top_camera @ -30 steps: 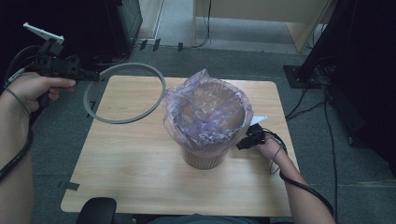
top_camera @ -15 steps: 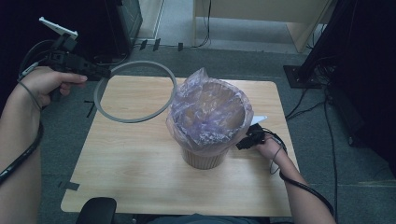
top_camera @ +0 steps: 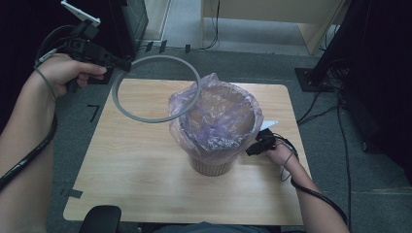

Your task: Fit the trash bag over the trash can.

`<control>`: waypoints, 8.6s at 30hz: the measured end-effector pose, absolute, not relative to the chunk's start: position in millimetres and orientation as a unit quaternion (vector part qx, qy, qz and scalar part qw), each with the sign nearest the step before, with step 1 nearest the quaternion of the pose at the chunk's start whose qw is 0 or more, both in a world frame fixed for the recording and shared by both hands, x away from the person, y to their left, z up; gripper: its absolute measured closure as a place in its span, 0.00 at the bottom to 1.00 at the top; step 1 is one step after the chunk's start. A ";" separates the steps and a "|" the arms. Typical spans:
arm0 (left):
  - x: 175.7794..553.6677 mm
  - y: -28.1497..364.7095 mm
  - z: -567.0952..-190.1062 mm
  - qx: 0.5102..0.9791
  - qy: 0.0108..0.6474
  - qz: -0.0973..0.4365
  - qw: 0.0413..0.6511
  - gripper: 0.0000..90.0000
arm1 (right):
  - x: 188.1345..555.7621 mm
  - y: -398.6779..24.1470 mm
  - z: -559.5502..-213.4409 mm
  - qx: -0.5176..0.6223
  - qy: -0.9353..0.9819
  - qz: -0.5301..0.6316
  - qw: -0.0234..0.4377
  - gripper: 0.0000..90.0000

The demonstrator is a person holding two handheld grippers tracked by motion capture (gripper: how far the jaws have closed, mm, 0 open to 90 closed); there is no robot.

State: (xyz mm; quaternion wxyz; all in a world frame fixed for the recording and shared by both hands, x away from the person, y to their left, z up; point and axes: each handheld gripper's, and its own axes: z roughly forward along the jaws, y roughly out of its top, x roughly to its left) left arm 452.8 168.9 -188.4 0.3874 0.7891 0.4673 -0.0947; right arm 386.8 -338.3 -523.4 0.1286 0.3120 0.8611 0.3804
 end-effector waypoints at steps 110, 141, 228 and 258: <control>476.3 15.2 -255.5 0.842 0.350 -0.150 0.381 0.93 | 387.1 -338.4 -523.3 0.311 0.862 0.380 0.128 0.15; 472.8 22.7 -253.5 0.847 0.336 -0.147 0.385 0.88 | 387.1 -338.5 -523.3 0.310 0.862 0.380 0.128 0.15; 445.8 128.3 -342.0 0.812 0.422 -0.025 0.402 0.45 | 386.7 -338.3 -523.3 0.313 0.861 0.380 0.128 0.15; 432.2 131.3 -435.5 0.810 0.439 -0.023 0.388 0.44 | 386.7 -338.2 -523.3 0.313 0.861 0.380 0.128 0.15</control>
